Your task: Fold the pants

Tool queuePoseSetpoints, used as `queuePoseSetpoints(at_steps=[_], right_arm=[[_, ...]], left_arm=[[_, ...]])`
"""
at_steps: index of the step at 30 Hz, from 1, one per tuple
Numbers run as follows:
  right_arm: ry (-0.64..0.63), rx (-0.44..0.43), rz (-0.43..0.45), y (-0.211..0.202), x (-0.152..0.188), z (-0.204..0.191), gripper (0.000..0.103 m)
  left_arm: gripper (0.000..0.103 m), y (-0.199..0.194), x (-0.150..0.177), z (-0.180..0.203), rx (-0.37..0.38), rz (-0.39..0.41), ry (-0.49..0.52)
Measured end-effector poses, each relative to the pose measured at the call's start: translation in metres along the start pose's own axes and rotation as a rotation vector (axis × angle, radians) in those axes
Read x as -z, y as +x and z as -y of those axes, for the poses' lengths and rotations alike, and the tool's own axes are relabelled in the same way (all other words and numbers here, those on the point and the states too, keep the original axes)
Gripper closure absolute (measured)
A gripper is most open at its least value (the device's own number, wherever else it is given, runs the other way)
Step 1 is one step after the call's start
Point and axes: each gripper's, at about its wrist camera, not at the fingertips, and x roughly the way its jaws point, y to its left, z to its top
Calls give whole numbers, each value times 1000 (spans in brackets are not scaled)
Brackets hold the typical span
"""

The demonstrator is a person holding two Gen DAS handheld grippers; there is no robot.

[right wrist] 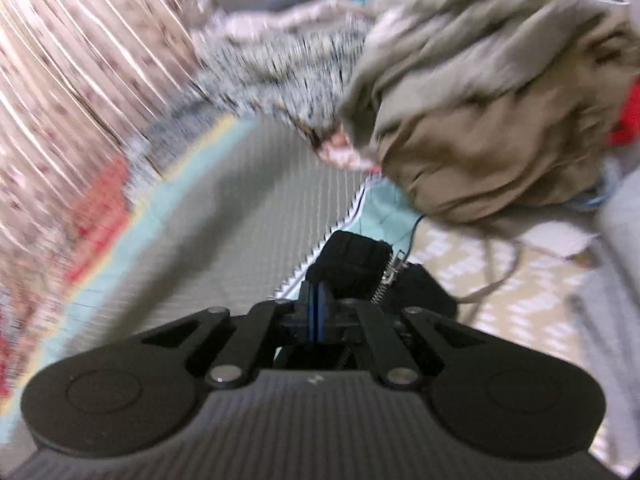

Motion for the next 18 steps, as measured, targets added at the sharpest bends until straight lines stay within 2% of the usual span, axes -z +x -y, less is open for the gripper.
queuePoseSetpoints(at_steps=[2, 4, 6, 10, 12, 13, 14, 16, 17, 18], right_arm=[[19, -48, 29, -38, 0, 18, 99], [40, -77, 55, -74, 3, 41, 99], [64, -96, 71, -107, 9, 66, 99], [104, -73, 118, -165, 33, 121, 101], [90, -32, 154, -188, 46, 145, 101], [74, 2, 160, -192, 51, 152, 100], [71, 23, 151, -196, 56, 160, 96], [108, 5, 100, -196, 64, 175, 96], [135, -10, 79, -193, 69, 179, 96], [149, -22, 65, -191, 72, 178, 95]], left_arm=[[92, -20, 3, -1, -4, 21, -3], [98, -40, 7, -2, -19, 46, -9], [98, -61, 13, -9, -26, 58, -37], [98, -87, 35, -20, -52, 17, -82], [97, -95, 47, -22, -46, -12, -108], [94, -97, 50, -24, -43, -26, -124], [92, -97, 52, -26, -41, -47, -153], [73, -91, 56, -34, -31, -97, -243], [70, -87, 58, -40, -19, -126, -313], [62, -83, 60, -45, 1, -149, -377]])
